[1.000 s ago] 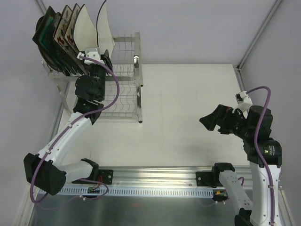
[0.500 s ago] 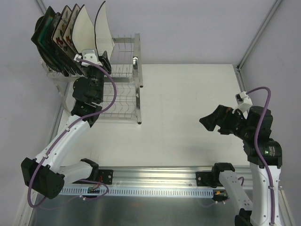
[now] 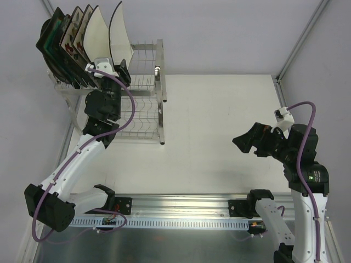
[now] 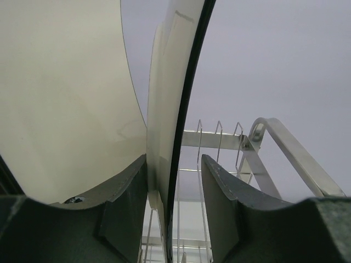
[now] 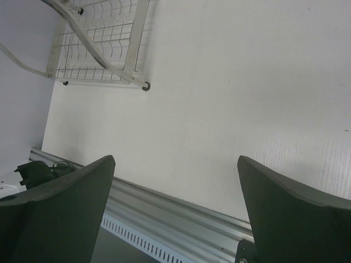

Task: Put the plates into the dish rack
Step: Insert the plate into the dish rack

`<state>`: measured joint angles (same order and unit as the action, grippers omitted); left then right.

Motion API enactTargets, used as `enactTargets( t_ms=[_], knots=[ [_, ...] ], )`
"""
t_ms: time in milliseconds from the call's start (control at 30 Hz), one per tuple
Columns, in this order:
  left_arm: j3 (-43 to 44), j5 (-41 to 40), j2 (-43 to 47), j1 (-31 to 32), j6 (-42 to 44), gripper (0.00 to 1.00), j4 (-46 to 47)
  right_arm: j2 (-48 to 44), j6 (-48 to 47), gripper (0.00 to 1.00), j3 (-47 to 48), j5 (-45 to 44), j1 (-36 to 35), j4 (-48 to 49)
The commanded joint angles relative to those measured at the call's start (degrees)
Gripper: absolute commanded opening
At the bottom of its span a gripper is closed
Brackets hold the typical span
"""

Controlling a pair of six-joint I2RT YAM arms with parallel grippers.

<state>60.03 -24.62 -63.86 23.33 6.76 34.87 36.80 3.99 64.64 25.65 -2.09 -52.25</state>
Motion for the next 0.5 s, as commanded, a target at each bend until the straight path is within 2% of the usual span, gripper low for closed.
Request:
enactTargets(
  t_ms=[0,233,333,367,467],
  knots=[
    [-0.35,-9.39,2.51,-1.8,1.15,0.45,0.11,-0.23,-0.56,1.0,-0.13,-0.6,-0.46,0.22],
    [-0.35,-10.89,3.03,-1.71,2.11,0.5,0.02,0.2,-0.65,1.0,-0.13,-0.51,-0.72,0.66],
    [-0.35,-11.32,3.12,-1.71,2.55,0.57,0.02,0.12,-0.65,1.0,-0.31,-0.51,-0.73,0.57],
    [-0.27,-11.41,3.12,-1.71,2.55,0.63,-0.07,0.2,-0.74,1.0,-0.39,-0.51,-0.9,0.57],
    [-0.09,-11.5,2.86,-1.71,2.46,0.67,-0.42,0.12,-0.82,1.0,-0.66,-0.6,-0.9,0.66]
  ],
)
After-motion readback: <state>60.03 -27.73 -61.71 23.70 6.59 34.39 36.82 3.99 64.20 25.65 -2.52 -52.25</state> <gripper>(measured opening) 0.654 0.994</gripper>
